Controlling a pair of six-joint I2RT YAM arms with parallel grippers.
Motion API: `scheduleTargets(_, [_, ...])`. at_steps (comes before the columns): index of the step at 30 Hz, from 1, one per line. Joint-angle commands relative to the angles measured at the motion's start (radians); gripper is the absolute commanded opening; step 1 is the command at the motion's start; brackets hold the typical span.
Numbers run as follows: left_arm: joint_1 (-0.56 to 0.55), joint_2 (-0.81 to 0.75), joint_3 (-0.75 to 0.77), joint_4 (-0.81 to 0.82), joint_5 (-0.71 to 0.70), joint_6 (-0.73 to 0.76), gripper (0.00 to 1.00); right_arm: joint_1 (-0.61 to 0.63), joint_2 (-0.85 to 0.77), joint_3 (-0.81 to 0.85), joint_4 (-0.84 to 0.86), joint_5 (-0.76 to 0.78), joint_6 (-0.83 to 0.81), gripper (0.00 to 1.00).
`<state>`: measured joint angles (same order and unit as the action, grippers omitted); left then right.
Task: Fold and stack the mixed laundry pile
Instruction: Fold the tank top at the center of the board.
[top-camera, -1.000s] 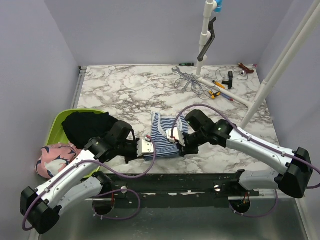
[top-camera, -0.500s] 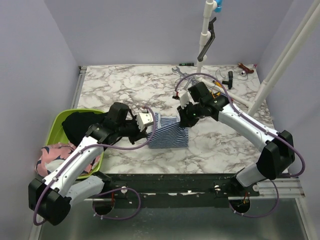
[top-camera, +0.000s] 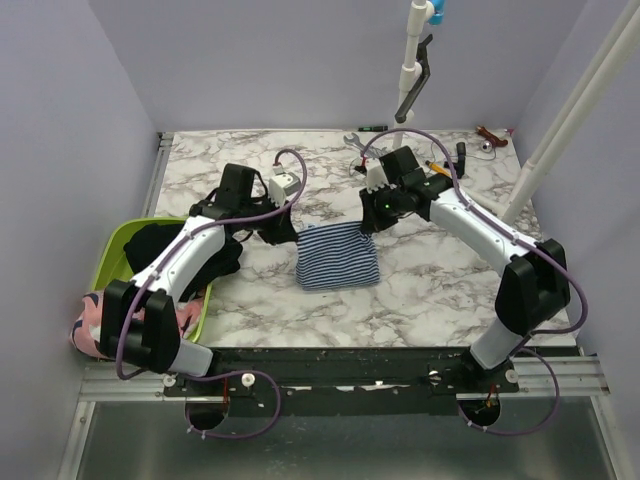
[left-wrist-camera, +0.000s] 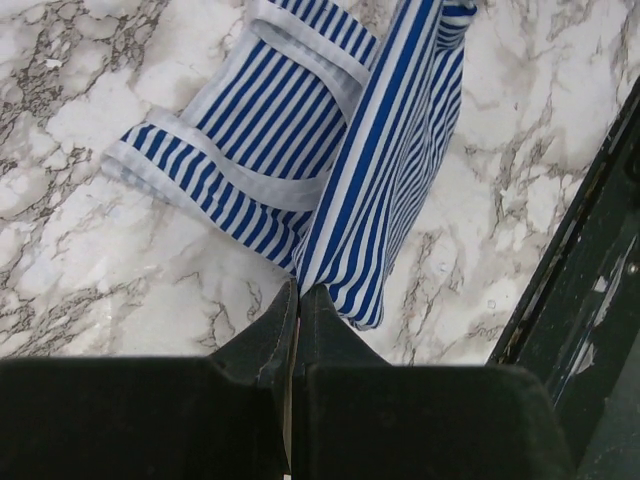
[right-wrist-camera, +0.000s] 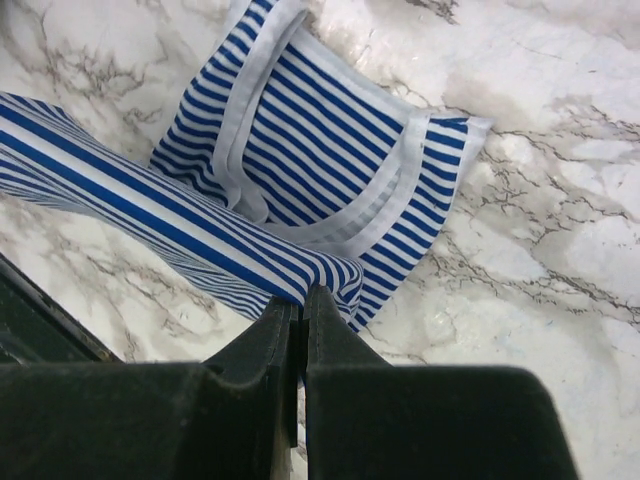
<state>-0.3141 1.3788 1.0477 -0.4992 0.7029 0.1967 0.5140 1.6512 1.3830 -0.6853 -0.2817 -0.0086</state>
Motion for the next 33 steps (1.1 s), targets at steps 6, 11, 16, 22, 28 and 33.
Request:
scheduleTargets(6, [0.086,0.225,0.149,0.010,-0.052,-0.115,0.00,-0.066,0.152,0.109,0.051,0.165,0.072,0.01])
scheduleTargets(11, [0.086,0.333,0.226,-0.005,-0.108,-0.125,0.00,-0.087,0.208,0.117,0.097,0.239,0.094,0.01])
scheduleTargets(16, [0.086,0.413,0.297,-0.011,-0.163,-0.140,0.00,-0.093,0.260,0.114,0.138,0.267,0.102,0.01])
scheduleTargets(22, [0.086,0.504,0.374,-0.047,-0.209,-0.158,0.00,-0.110,0.293,0.109,0.184,0.308,0.117,0.01])
scheduleTargets(28, [0.086,0.556,0.447,-0.073,-0.230,-0.169,0.14,-0.127,0.334,0.108,0.225,0.347,0.137,0.10])
scheduleTargets(33, [0.090,0.595,0.543,-0.111,-0.252,-0.189,0.38,-0.150,0.389,0.157,0.245,0.390,0.181,0.45])
